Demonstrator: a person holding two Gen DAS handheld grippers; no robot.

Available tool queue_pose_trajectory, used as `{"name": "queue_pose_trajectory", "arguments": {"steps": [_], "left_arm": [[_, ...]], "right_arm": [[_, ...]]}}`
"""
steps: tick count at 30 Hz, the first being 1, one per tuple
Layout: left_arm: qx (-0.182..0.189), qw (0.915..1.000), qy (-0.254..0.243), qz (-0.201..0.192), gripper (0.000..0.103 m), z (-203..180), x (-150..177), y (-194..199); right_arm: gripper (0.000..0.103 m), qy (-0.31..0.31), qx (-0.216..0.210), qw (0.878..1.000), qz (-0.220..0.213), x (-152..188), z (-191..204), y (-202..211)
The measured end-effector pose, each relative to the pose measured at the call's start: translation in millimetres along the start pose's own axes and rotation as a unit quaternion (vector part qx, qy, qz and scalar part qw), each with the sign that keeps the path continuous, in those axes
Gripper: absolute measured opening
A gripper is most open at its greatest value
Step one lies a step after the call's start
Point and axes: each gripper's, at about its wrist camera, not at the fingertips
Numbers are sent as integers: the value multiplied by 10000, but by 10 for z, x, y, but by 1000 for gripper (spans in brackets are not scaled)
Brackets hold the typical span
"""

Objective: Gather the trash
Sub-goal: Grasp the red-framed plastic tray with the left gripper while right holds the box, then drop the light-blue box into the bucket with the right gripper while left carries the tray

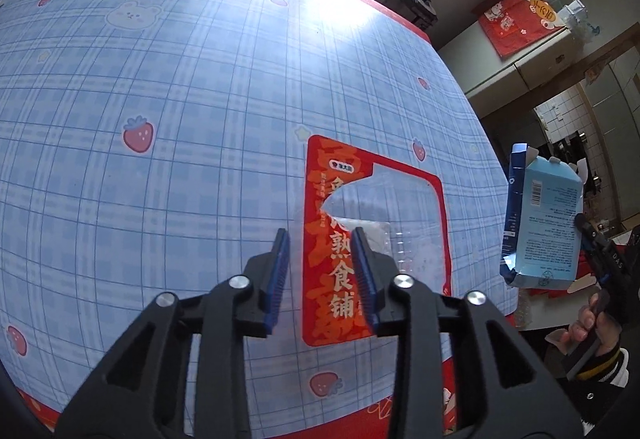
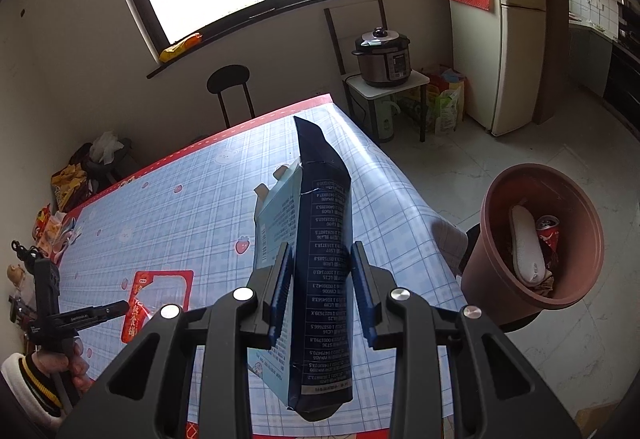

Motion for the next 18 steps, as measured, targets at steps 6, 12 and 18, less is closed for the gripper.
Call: {"name": "queue_pose_trajectory", "arguments": {"steps": [6, 12, 18], "left_arm": [[53, 9999, 52, 82, 44, -75, -334, -160], [-95, 9993, -145, 324, 43, -194, -396, -440], [-194, 9997, -114, 136, 23, -161, -350, -388]], "right_arm": [[31, -11, 51, 10000, -4, 31, 18, 37], [31, -72, 152, 9998, -75, 66, -11, 128], [31, -111, 210, 9995, -192, 57, -71, 240]]}}
Point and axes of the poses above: each gripper's, at about its wrist camera, not at the fingertips, and y roughly against the way its jaws point, z to its left, x to its underside, and after that the axes turned 15 degrees about -x, right-handed
